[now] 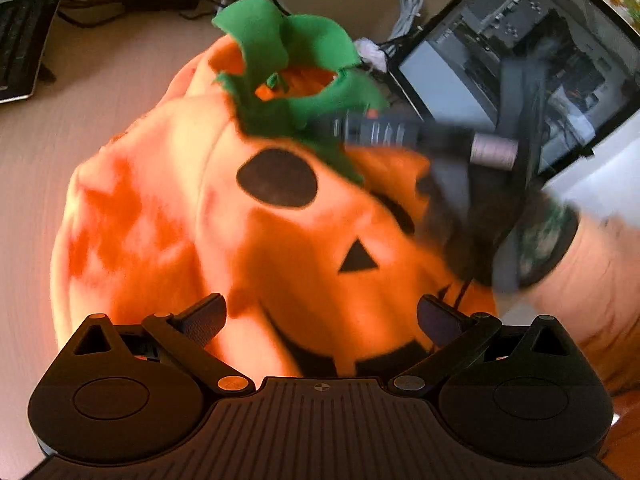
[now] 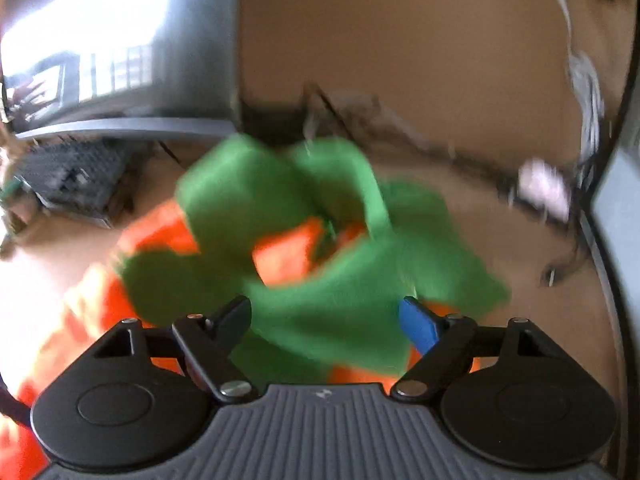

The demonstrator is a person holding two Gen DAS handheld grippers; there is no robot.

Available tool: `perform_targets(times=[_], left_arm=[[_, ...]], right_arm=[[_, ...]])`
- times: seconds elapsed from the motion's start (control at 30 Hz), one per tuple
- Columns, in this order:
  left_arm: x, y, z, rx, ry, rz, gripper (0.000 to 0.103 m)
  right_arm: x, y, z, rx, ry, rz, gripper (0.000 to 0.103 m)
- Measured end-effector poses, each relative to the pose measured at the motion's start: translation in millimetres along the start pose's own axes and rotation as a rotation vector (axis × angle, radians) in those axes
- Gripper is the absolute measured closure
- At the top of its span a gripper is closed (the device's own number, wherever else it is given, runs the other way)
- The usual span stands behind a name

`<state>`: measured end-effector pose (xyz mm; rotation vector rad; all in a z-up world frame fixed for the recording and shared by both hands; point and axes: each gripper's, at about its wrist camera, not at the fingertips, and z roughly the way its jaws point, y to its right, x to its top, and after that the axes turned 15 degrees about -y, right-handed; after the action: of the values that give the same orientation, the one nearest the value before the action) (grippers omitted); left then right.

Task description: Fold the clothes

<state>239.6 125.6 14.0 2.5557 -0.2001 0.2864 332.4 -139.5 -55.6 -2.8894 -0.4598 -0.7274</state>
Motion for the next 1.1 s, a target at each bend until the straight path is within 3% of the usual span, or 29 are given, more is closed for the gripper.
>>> perform_targets(times=[0.1,0.23,0.43,0.53,0.6,0.73,0.8,0.9,0.97,1.1], left_arm=[[14.9,3.9,4.4,-0.016,0.013,0.015,0.000],[35.8,11.7,22.2,-0.038,-0.017,0.072,0.000],[32.7,11.3,53.0,-0.053,-0.096,0.076,0.000],[27.5,9.5,53.0,-0.056,-0.095,0.064,0.000],[25.6,6.4,51.8,-0.067,-0.093,0.043,0.000],[19.9,7.2,51.4,-0.065,-0.085,0.025,0.000],[15.4,7.4,50.2,-0.059,-0.083,0.020,0.000],[5.8,5.7,46.4,-0.052,-0.094,0.025,0.000],[-1.6,3.4,42.9,-0.050,-0.101,0.035,0.000],[-11.0,-4.9,35.6,-0.047,-0.112,0.043,0.000]], right_arm=[[-19.7,19.8,14.7,-0.004,-0.052,0.054,0.021],[-47.1,42.7,2.0,-0.063,-0.077,0.123,0.021],[-39.8,40.3,-69.7,-0.076,0.063,0.062,0.017],[-3.8,32.6,-86.4,0.064,0.141,0.046,0.003],[20.2,34.4,-68.1,0.172,0.099,0.083,0.003],[52.5,34.0,0.2,0.343,-0.152,0.188,0.003],[68.9,34.8,32.6,0.419,-0.277,0.214,0.009],[102.6,41.2,17.4,0.220,0.004,0.165,0.013],[114.2,41.1,-6.3,0.034,0.189,0.107,0.013],[110.5,46.0,-35.3,0.025,0.214,0.060,0.012]])
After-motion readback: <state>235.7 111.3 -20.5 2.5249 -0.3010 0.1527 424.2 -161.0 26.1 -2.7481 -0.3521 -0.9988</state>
